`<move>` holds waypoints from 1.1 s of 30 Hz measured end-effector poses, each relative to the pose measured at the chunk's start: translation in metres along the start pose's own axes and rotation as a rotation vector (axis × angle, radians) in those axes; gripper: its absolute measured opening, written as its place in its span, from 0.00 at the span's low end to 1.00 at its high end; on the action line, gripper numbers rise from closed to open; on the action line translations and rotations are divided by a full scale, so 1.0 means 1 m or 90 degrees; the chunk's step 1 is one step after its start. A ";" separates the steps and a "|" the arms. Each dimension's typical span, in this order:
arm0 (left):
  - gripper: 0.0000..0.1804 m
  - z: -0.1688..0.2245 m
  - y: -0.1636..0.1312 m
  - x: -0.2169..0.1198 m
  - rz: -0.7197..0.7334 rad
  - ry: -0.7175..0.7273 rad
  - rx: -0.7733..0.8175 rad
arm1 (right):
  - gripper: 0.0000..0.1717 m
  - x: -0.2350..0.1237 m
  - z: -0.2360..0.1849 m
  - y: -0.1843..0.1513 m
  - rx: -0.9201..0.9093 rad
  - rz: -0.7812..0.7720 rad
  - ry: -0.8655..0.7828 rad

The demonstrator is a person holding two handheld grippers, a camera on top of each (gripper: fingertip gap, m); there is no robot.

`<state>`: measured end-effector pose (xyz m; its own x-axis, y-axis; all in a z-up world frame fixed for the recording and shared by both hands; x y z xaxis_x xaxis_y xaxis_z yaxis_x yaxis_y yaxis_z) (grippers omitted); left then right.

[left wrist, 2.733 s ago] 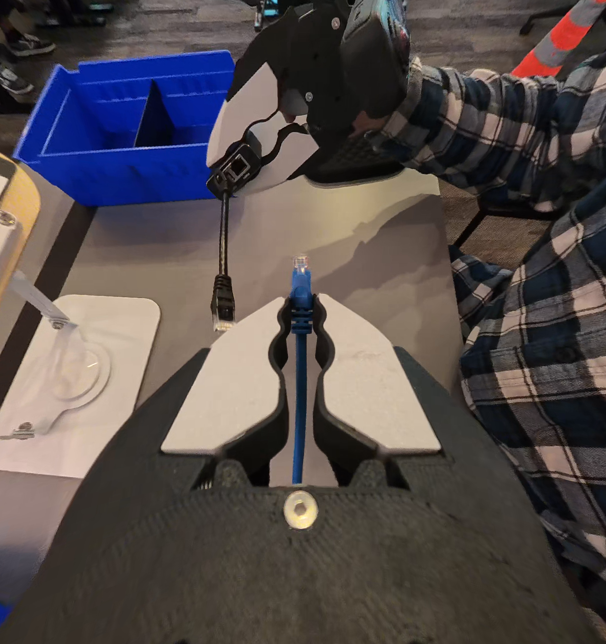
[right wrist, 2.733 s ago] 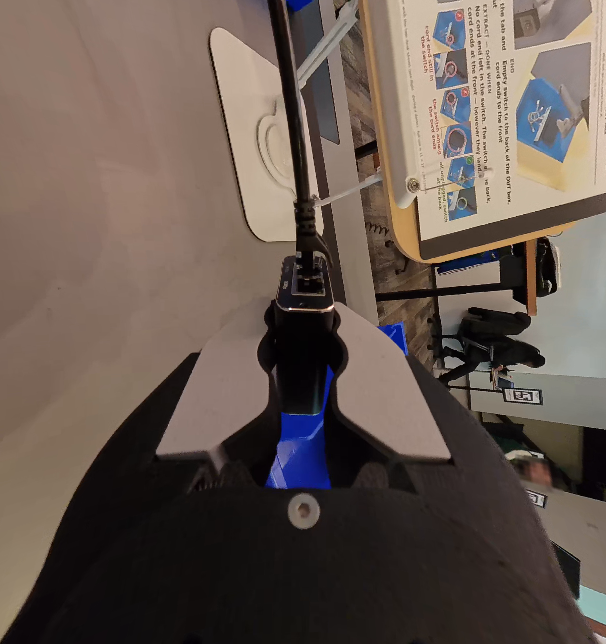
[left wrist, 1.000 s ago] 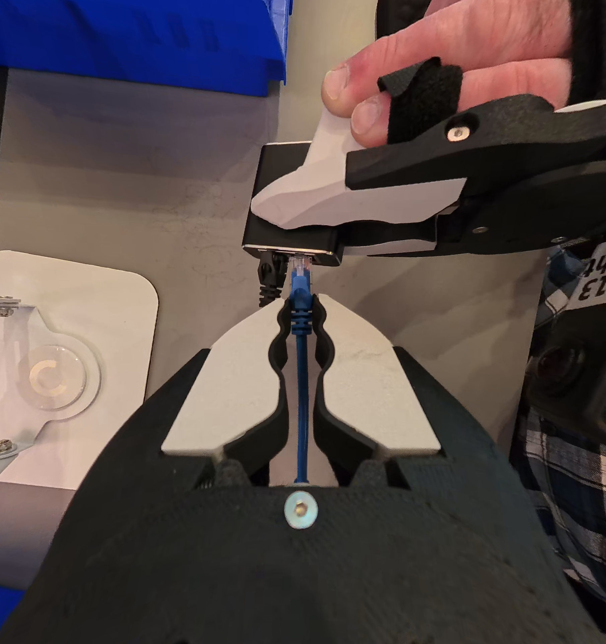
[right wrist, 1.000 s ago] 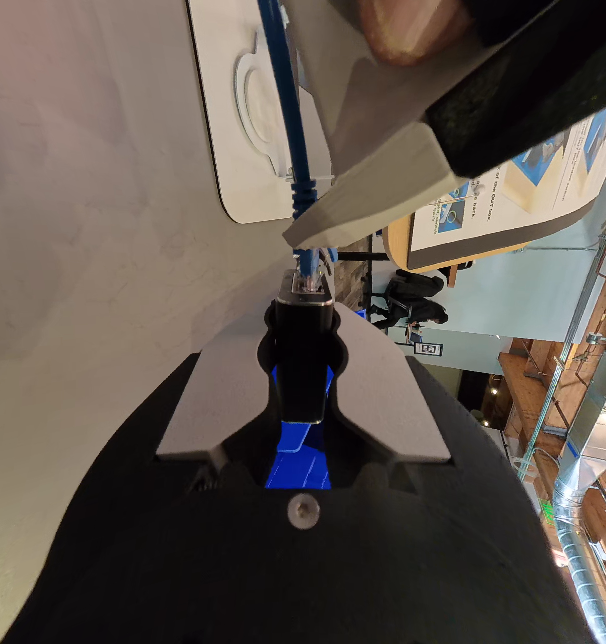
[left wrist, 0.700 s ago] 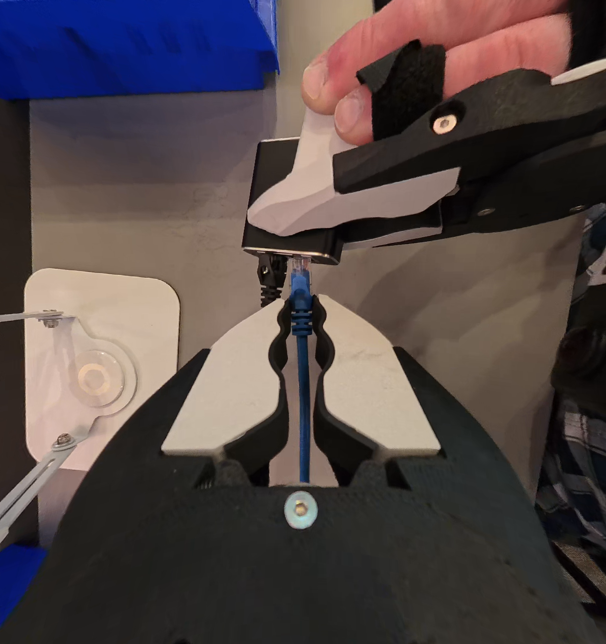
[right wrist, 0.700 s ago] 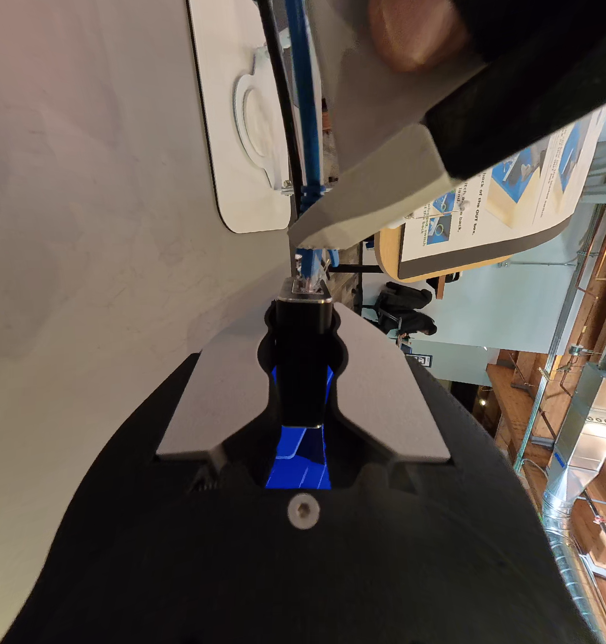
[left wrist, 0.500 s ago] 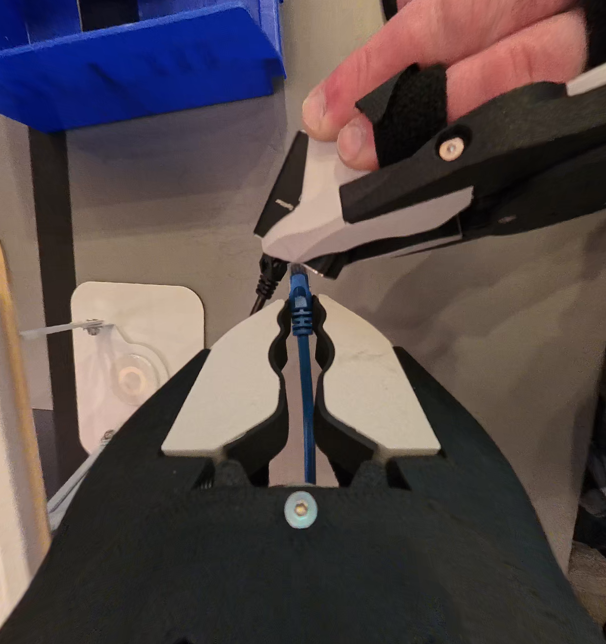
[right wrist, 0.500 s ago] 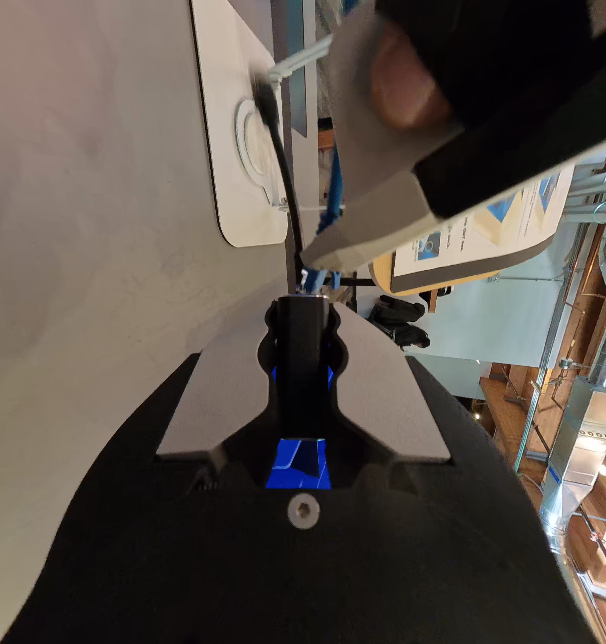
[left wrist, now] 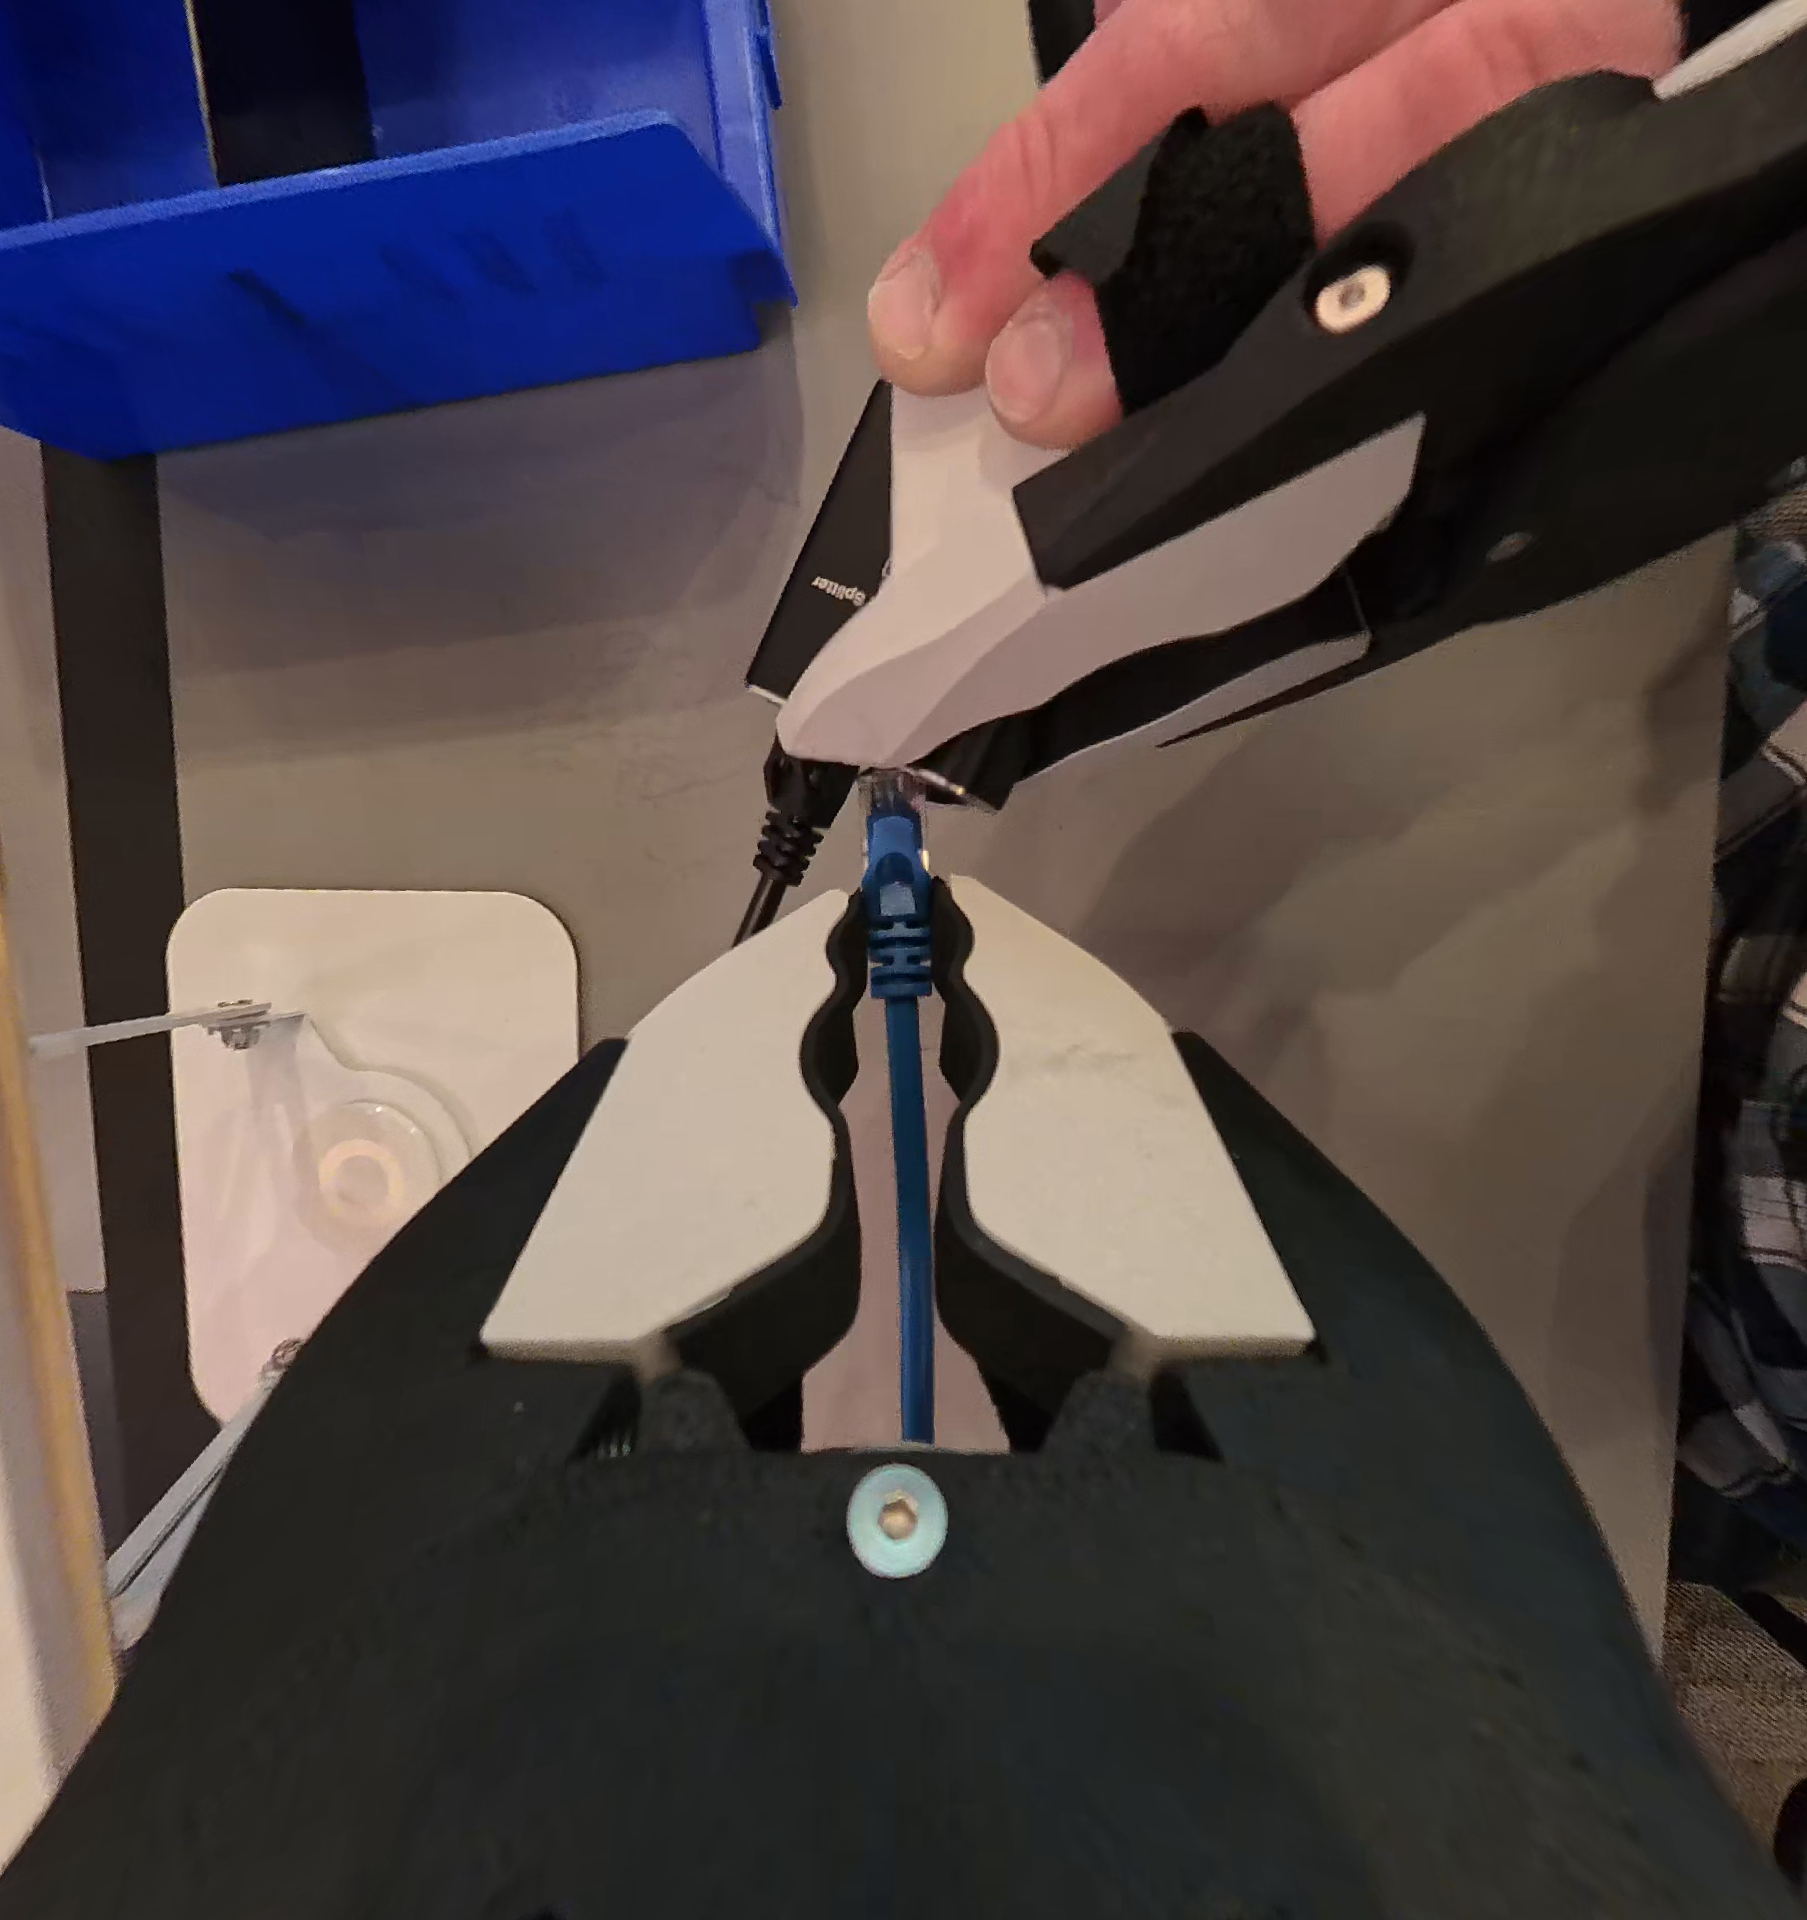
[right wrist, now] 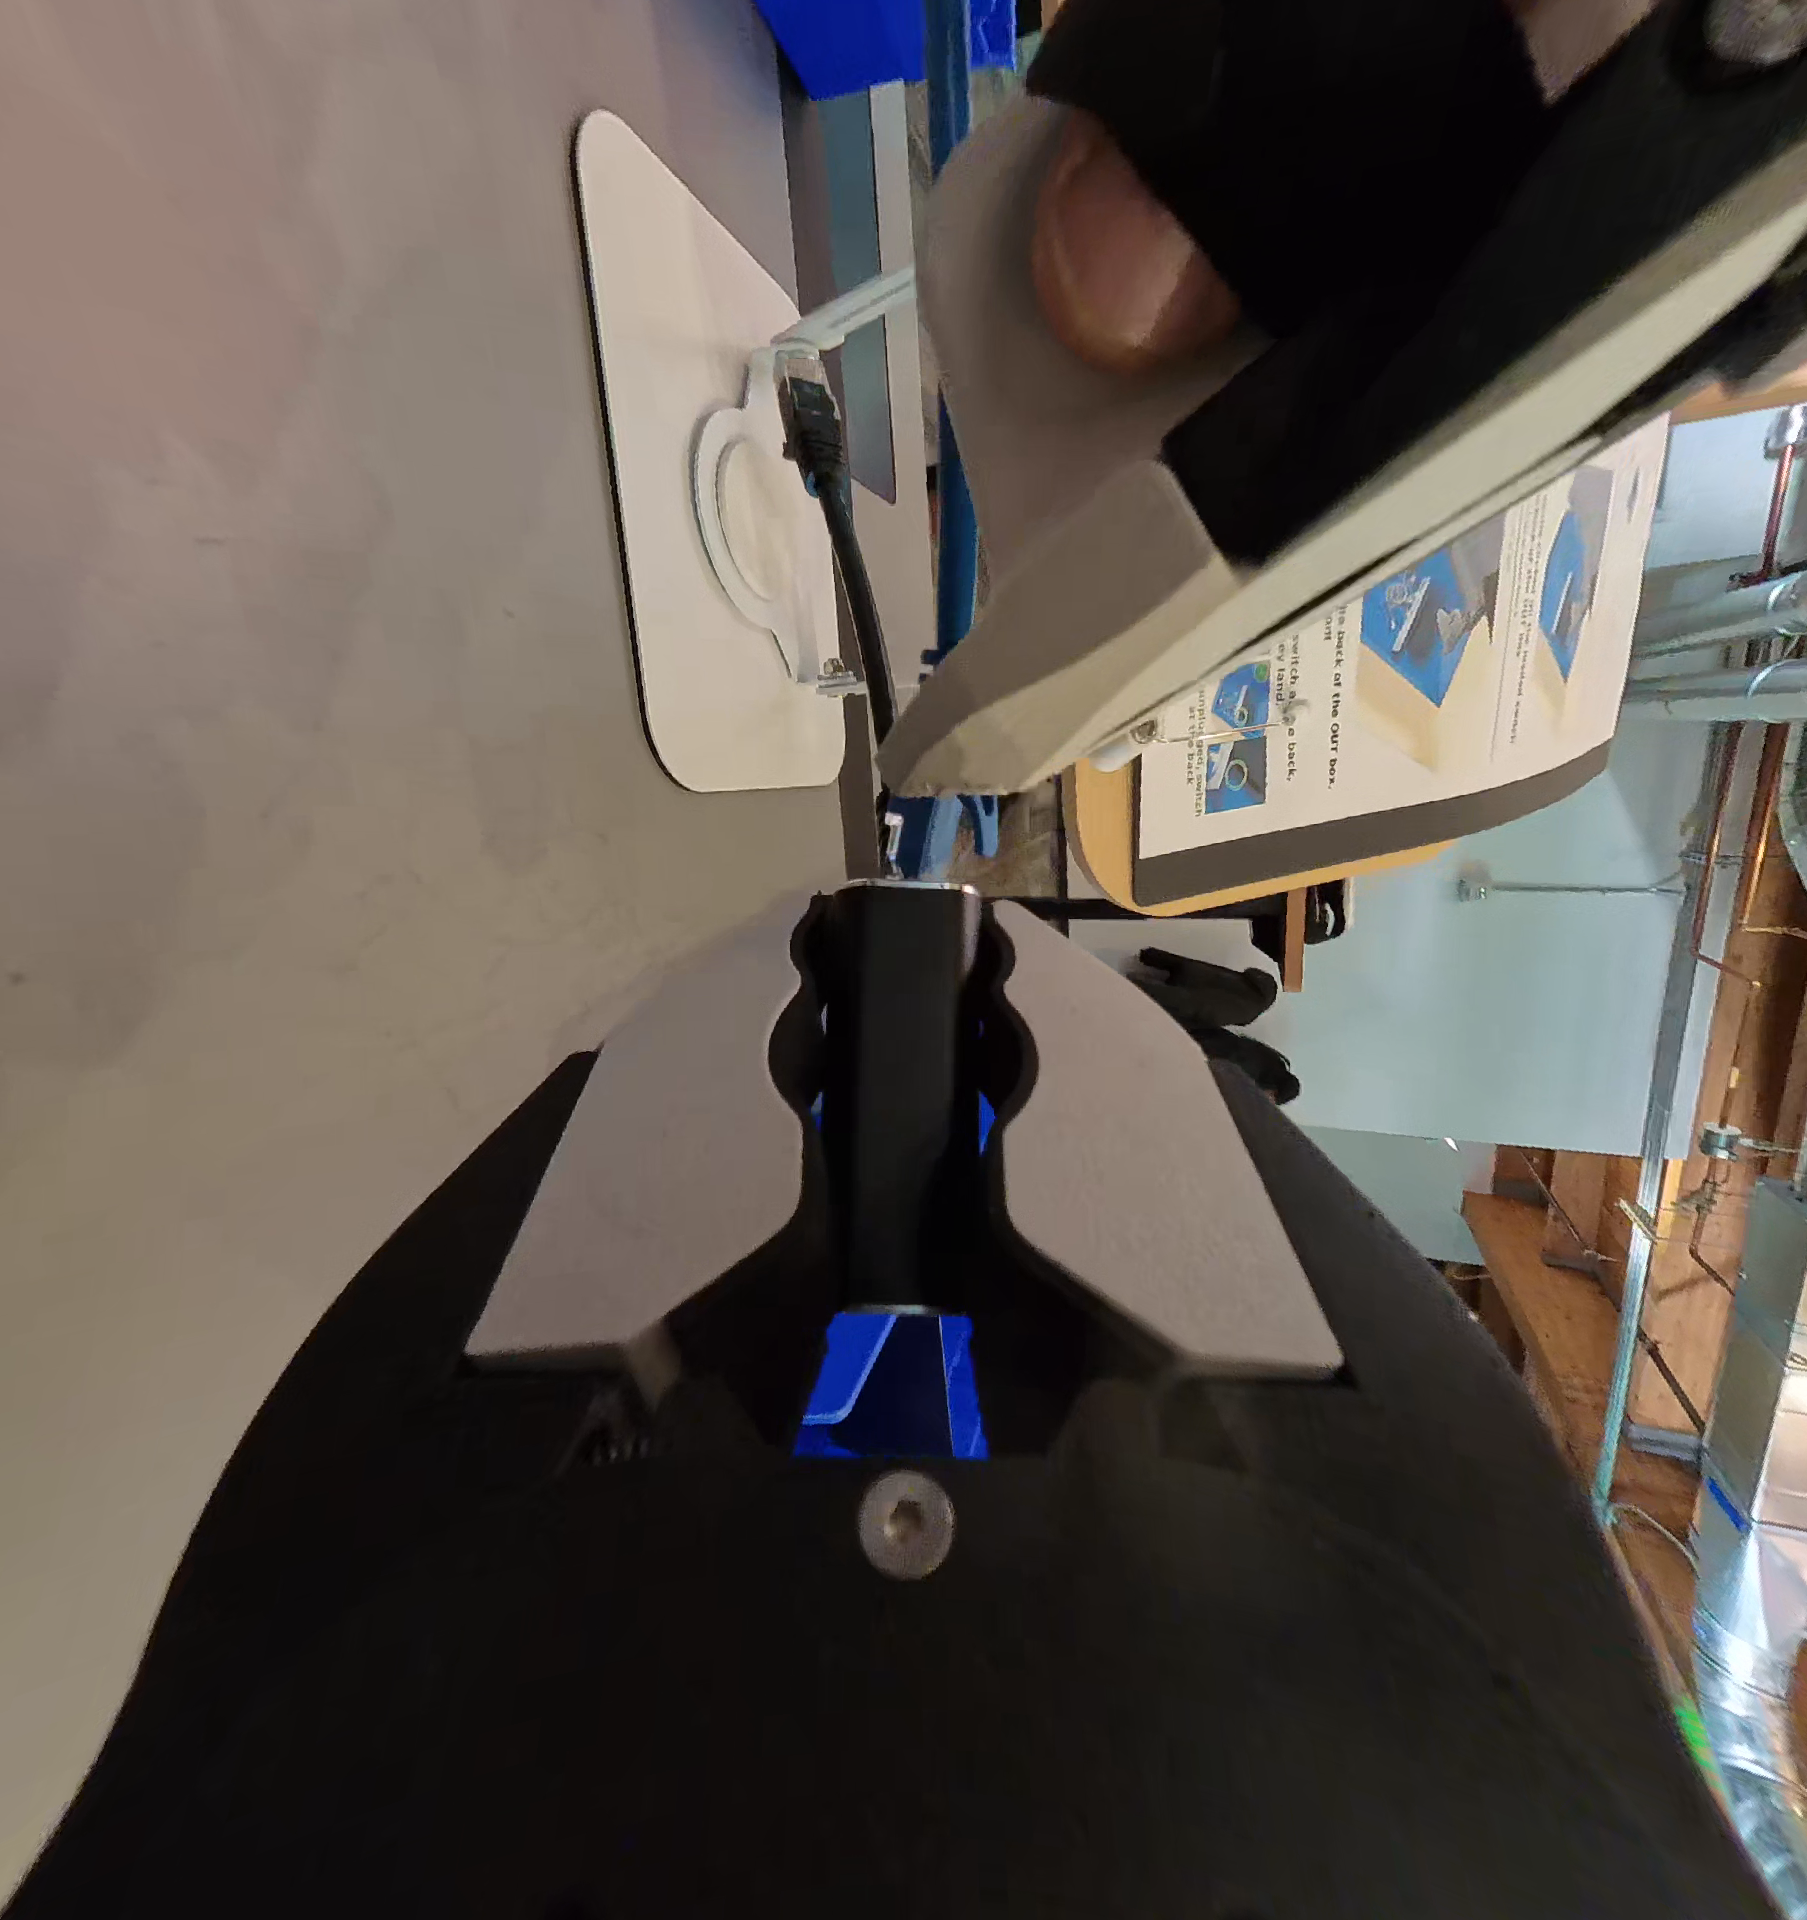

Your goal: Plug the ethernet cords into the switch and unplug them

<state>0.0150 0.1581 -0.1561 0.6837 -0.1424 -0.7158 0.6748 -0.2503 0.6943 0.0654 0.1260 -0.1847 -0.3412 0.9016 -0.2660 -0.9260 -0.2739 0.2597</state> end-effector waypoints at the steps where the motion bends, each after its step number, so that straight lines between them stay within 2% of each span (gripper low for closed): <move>1: 0.06 0.001 0.000 -0.001 0.008 -0.008 -0.004 | 0.15 -0.001 0.001 0.001 0.002 0.008 0.002; 8: 0.06 0.006 0.003 -0.003 0.058 -0.025 -0.022 | 0.15 -0.005 0.006 -0.003 0.010 0.026 0.011; 22: 0.06 0.011 0.007 -0.001 0.055 -0.014 -0.027 | 0.15 -0.003 0.005 -0.012 0.040 -0.003 0.032; 28: 0.06 0.007 -0.001 -0.001 0.062 -0.022 -0.066 | 0.15 0.002 -0.002 -0.016 0.028 -0.027 0.057; 33: 0.06 0.019 -0.016 -0.022 0.047 -0.006 -0.048 | 0.15 0.004 -0.008 -0.040 0.044 -0.073 0.059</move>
<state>-0.0162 0.1475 -0.1531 0.7300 -0.1667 -0.6628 0.6417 -0.1665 0.7486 0.0999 0.1383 -0.2035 -0.2499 0.8902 -0.3810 -0.9477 -0.1442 0.2846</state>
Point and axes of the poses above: each gripper's, where its closed fingertips meet, x out along the fingers, y out of its top, z = x × y across the jaws, the point moved 4 cm from there along -x, back along the fingers, and after that the axes turned 15 degrees about z, right-handed, at the moved point
